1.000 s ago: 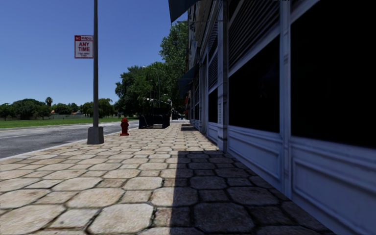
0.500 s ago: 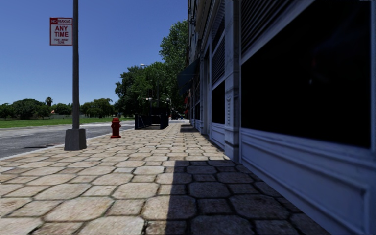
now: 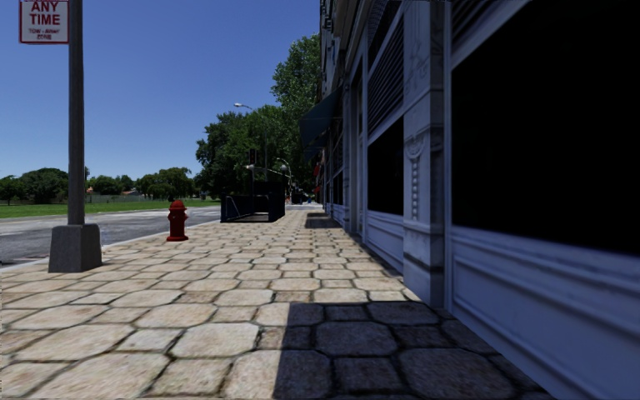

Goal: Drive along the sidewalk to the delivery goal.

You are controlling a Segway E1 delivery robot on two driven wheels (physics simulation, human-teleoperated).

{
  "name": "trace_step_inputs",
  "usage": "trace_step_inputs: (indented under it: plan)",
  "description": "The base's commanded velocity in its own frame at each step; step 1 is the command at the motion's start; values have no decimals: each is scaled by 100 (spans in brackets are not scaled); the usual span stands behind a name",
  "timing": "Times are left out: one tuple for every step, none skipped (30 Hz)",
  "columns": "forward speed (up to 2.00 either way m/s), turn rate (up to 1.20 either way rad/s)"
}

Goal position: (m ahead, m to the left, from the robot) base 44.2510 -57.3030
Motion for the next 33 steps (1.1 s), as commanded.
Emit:
trace_step_inputs:
  plan:
    - [200, 0]
    - [200, 0]
    - [200, 0]
    - [200, 0]
    - [200, 0]
    - [200, 0]
    - [200, 0]
    - [200, 0]
    - [200, 0]
    - [200, 0]
    - [200, 0]
    - [200, 0]
    - [200, 0]
    - [200, 0]
    - [200, 0]
    - [200, 0]
    - [200, 0]
    - [200, 0]
    - [200, 0]
    - [200, 0]
    - [200, 0]
    - [200, 0]
    - [200, 0]
    - [200, 0]
    - [200, 0]
    - [200, 0]
    - [200, 0]
    - [200, 0]
    - [200, 0]
    - [200, 0]
    - [200, 0]
    - [200, 0]
    - [200, 0]
